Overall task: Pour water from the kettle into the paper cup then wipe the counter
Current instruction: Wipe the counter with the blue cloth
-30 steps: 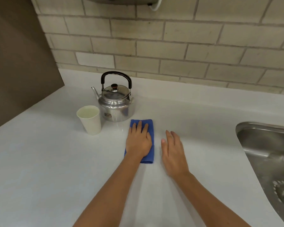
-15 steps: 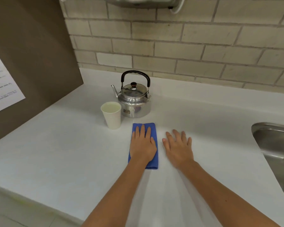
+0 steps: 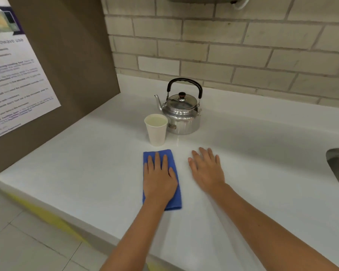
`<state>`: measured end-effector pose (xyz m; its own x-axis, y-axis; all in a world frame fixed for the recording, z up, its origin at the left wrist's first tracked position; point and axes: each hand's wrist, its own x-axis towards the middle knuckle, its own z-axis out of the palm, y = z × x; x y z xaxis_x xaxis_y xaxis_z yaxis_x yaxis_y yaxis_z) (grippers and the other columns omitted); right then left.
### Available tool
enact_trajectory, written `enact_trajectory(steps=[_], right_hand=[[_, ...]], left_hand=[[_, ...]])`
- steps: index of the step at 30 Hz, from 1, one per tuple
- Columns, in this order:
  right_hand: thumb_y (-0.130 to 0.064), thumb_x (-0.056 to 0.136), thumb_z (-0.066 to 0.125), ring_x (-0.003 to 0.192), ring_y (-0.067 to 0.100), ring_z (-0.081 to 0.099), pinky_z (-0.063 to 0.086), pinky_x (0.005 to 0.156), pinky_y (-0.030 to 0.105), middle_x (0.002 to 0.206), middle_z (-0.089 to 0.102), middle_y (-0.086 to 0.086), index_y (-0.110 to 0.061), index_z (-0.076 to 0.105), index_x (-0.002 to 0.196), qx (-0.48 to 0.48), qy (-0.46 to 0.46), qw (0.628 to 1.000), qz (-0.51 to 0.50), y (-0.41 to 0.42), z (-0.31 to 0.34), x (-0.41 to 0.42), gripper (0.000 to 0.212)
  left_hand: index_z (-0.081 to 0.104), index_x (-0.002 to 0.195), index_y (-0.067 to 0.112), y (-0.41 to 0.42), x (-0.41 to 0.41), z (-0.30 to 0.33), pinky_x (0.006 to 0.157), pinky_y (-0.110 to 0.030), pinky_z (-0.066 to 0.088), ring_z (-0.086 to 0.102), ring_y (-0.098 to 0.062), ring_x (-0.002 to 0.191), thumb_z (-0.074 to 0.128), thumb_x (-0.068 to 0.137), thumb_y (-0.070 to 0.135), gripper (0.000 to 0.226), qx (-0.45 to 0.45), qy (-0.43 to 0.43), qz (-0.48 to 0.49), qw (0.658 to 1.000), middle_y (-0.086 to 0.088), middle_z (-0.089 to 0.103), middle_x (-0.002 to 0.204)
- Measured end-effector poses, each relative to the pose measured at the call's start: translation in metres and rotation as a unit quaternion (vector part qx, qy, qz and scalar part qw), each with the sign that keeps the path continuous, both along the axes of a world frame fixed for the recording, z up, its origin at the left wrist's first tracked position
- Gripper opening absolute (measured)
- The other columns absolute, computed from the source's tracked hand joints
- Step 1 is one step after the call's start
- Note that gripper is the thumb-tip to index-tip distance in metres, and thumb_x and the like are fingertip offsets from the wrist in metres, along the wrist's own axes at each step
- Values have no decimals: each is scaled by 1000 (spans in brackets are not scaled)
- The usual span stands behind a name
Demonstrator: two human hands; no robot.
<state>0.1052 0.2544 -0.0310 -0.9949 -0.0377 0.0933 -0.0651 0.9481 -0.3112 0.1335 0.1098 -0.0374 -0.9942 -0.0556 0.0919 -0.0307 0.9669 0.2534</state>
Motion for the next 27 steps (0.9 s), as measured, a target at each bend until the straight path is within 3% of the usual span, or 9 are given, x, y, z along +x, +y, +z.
enact_trajectory(steps=[2,9,15,18,23,27], right_hand=[[-38,97,26,140,29,14,14,115,48,150,28,7,-19,34,138,5,8,1000,-4,1,1,-2,45],[-37,97,25,137,26,19,18,112,47,147,30,5,-20,34,136,33,18,999,-32,-15,-2,-26,44],[-36,97,26,137,24,20,16,113,47,146,32,4,-21,36,134,7,21,996,-89,-25,-4,-45,41],[-35,96,27,137,23,20,15,114,47,146,33,5,-22,37,135,-8,27,993,-118,-28,-3,-50,42],[-34,96,29,137,24,22,17,113,45,145,35,7,-23,40,135,-12,34,985,-167,-32,-2,-62,41],[-33,96,31,136,26,23,19,112,46,145,36,7,-23,41,134,13,34,980,-196,-34,-3,-76,40]], left_hand=[[10,148,18,-24,2,0,118,-37,0,4,-26,146,21,97,33,54,6,3,-13,1000,-7,8,159],[8,148,15,-175,-81,15,119,-44,4,4,-33,145,18,98,30,53,8,-50,114,992,-11,5,159],[5,148,16,-134,-145,6,120,-42,3,4,-32,145,16,98,30,52,-29,-39,-5,999,-9,4,159],[12,147,18,-161,-151,0,118,-39,4,7,-28,145,21,98,30,51,-13,-17,-68,997,-7,10,159],[12,147,18,-242,-195,2,118,-39,7,7,-29,145,21,99,29,51,-20,-43,-40,998,-7,9,159],[9,148,14,-225,-242,7,118,-42,7,8,-32,145,20,98,25,51,-53,-40,-79,995,-10,8,158]])
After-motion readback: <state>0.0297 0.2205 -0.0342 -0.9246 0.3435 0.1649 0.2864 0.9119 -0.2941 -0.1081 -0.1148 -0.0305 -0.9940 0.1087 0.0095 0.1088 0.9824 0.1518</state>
